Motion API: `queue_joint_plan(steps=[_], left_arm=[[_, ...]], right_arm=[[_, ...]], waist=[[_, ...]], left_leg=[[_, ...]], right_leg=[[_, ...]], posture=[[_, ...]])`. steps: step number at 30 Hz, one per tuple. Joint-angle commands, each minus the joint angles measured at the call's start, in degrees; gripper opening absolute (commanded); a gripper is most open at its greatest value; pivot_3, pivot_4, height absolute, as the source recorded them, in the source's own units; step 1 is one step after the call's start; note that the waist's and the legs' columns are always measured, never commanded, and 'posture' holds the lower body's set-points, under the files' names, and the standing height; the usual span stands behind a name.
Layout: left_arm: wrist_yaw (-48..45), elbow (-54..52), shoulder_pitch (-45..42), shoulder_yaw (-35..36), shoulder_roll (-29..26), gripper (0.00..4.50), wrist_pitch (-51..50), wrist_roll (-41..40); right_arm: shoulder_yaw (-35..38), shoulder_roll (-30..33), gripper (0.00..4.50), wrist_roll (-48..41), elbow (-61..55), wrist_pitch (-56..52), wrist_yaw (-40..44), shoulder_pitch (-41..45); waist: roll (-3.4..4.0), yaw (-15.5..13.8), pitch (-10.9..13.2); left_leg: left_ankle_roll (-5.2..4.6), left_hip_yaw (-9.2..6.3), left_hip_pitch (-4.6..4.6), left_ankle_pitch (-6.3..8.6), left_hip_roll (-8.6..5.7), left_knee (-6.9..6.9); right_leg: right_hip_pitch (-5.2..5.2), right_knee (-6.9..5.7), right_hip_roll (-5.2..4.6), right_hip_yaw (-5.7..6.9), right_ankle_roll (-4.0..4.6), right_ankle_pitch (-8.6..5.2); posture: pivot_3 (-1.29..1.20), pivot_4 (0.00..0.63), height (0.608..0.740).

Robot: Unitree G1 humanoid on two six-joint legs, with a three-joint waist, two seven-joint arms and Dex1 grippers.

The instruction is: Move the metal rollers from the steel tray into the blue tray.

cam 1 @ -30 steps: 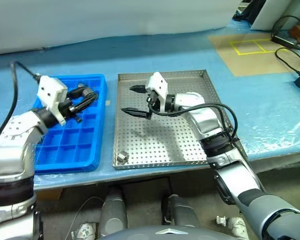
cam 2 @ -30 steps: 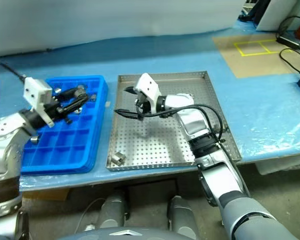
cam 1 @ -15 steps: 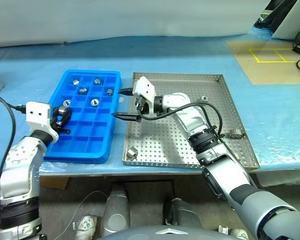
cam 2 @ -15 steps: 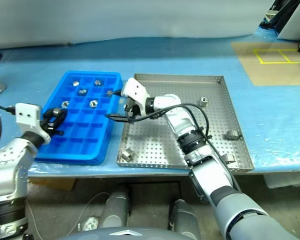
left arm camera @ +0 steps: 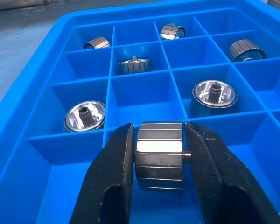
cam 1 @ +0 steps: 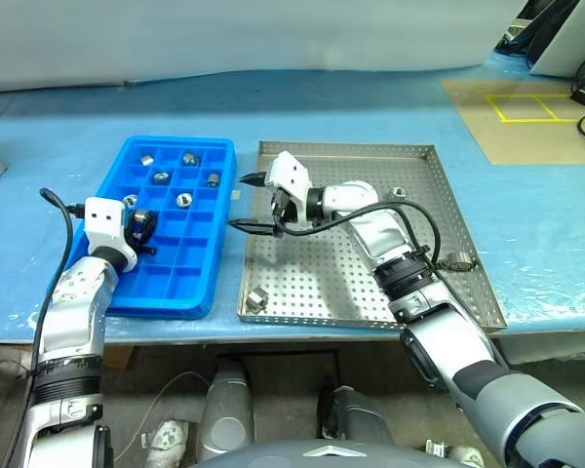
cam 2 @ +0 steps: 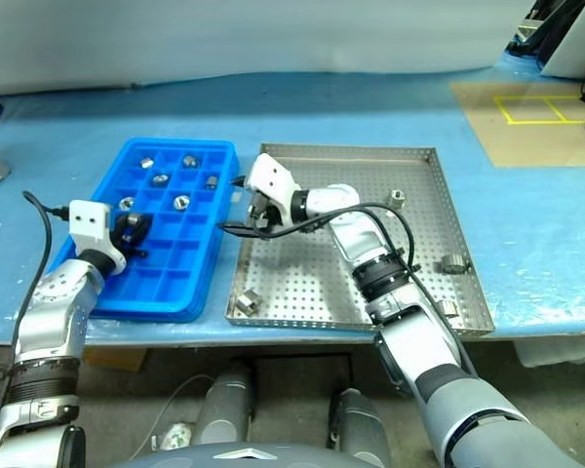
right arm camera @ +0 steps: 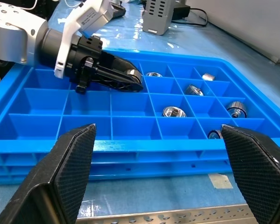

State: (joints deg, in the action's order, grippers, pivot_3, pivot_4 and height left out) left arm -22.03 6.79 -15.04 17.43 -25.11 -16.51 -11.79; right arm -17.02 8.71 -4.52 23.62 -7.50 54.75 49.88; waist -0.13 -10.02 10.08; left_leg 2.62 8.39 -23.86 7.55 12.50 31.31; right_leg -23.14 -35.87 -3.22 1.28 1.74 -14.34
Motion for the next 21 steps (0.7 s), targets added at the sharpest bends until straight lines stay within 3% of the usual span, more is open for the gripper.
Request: queue_joint_plan(steps=[1, 6, 15, 21], left_arm=[[-0.49, 0.93, -1.26, -0.74, -1.33, 1.68, 0.24, 0.25], [-0.83, 0.26, -2.05, -0.34, -1.80, 3.25, -0.21, -0.73], [-11.26, -15.14, -1.70, -2.39, -3.58, 3.25, -6.87, -10.92], [-20.60, -14.29, -6.23, -7.52, -7.92, 3.25, -9.66, -13.48]], right_arm=[[0.76, 0.09, 4.50, -0.19, -2.67, 0.23, -0.72, -0.20], [0.86, 0.46, 4.50, -0.03, -2.75, 0.24, -1.41, -0.54], [2.88, 2.42, 4.50, -1.34, -4.73, -1.80, -2.46, -0.93], [6.15, 7.49, 4.50, -2.99, -9.09, -5.60, -1.80, -3.12]], waist=[[0.00, 0.00, 0.00], [0.00, 0.03, 0.00], [0.00, 0.16, 0.00], [0.00, 1.31, 0.00]], left_leg=[[0.01, 0.00, 0.01, -0.01, -0.01, 0.00], [0.05, 0.00, 0.02, -0.03, -0.01, 0.04], [0.05, 0.00, -0.02, -0.03, 0.01, 0.05], [0.07, 0.02, 0.02, -0.04, -0.01, 0.17]], right_leg=[[0.00, -0.01, 0.00, -0.01, 0.00, 0.00], [0.01, -0.08, -0.02, 0.00, 0.00, 0.00], [0.00, -0.07, -0.01, 0.02, 0.02, -0.01], [0.01, -0.22, -0.01, -0.03, 0.02, -0.01]], posture=[[0.23, 0.150, 0.740], [0.22, 0.150, 0.740], [0.15, 0.150, 0.740], [0.04, 0.150, 0.740]])
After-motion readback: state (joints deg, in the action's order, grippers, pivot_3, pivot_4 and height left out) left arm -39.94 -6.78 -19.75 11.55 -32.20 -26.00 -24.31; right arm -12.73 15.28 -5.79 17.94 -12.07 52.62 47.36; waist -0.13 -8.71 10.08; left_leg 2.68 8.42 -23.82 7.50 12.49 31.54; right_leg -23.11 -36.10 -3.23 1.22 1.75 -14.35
